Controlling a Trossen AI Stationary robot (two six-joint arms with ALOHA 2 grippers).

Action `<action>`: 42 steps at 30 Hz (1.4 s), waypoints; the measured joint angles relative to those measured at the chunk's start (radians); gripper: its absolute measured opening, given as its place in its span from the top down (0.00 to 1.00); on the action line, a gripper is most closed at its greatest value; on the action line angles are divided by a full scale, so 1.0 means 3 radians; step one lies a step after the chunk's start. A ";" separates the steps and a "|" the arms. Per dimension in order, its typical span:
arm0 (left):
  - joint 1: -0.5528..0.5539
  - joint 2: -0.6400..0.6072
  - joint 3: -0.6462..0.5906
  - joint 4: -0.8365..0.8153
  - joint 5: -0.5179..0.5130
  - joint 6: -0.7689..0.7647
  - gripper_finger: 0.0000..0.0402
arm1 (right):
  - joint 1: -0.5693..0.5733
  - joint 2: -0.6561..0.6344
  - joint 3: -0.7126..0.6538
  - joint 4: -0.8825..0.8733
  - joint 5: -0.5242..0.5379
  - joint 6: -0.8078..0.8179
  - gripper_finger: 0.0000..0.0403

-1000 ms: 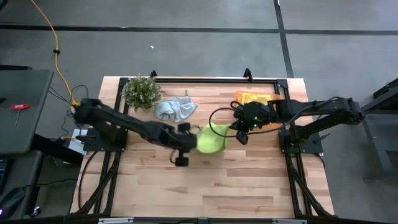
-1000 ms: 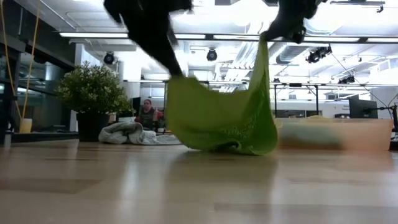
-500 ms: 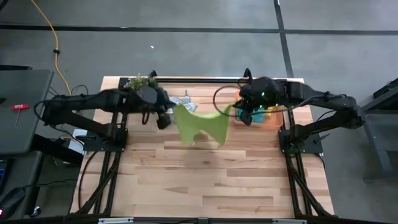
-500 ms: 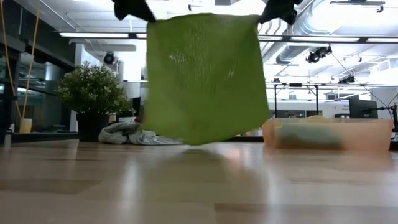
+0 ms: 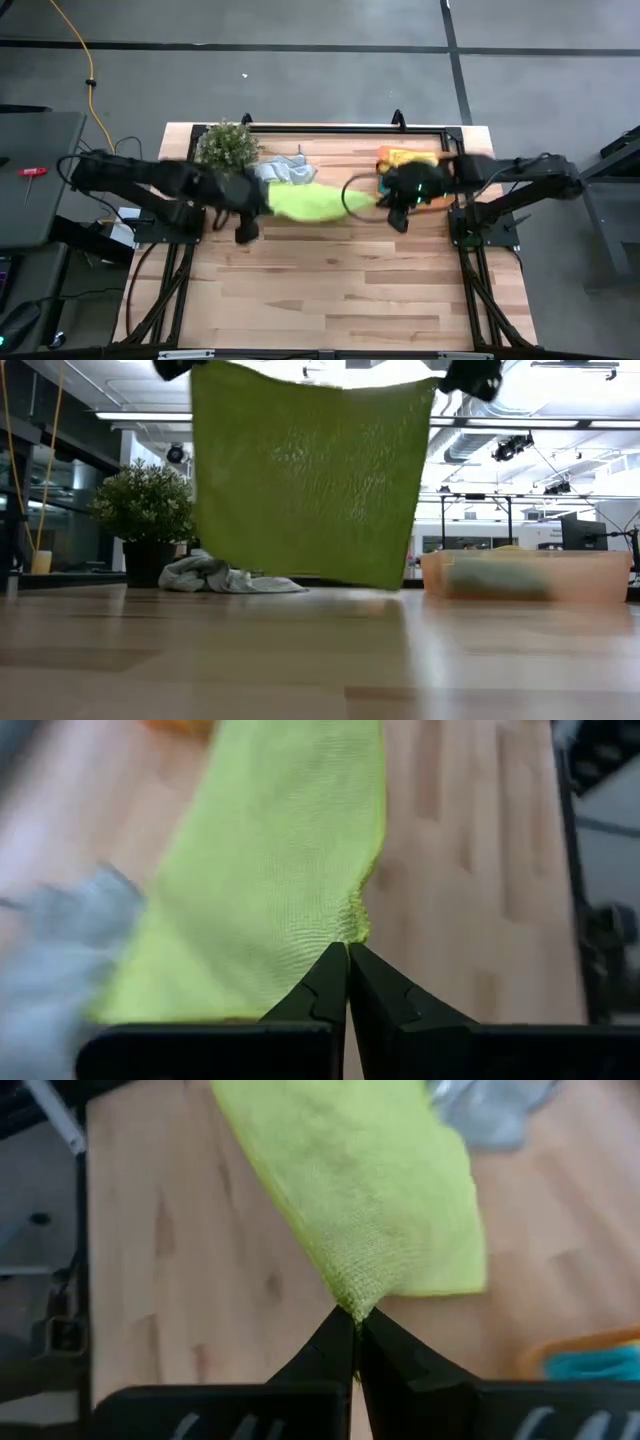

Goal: Fold microfiber towels
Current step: Fold the green microfiber cloth

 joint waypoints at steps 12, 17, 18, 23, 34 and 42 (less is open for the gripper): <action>-0.1374 0.0975 -0.0998 0.1569 -0.0068 -0.1945 1.00 | 0.1127 0.0214 -0.1709 0.2601 -0.0003 0.1799 1.00; -0.1668 0.1346 -0.1033 0.1904 -0.0060 -0.2555 1.00 | 0.1479 0.0651 -0.1812 0.3104 -0.0064 0.2305 1.00; -0.1703 0.1359 -0.1035 0.1905 -0.0073 -0.2657 1.00 | 0.1533 0.0735 -0.1789 0.3133 -0.0124 0.2355 1.00; -0.1675 0.1228 -0.1033 0.1715 -0.0278 -0.2734 1.00 | 0.1593 0.1047 -0.1623 0.3024 -0.0441 0.2452 1.00; -0.1182 0.1088 -0.1060 0.0979 -0.0476 -0.2427 1.00 | 0.1032 0.1096 -0.1563 0.2650 0.0053 0.2298 1.00; -0.0954 0.1088 -0.1261 0.0957 -0.0757 -0.2640 1.00 | 0.0710 0.1096 -0.1560 0.2429 0.0337 0.2314 1.00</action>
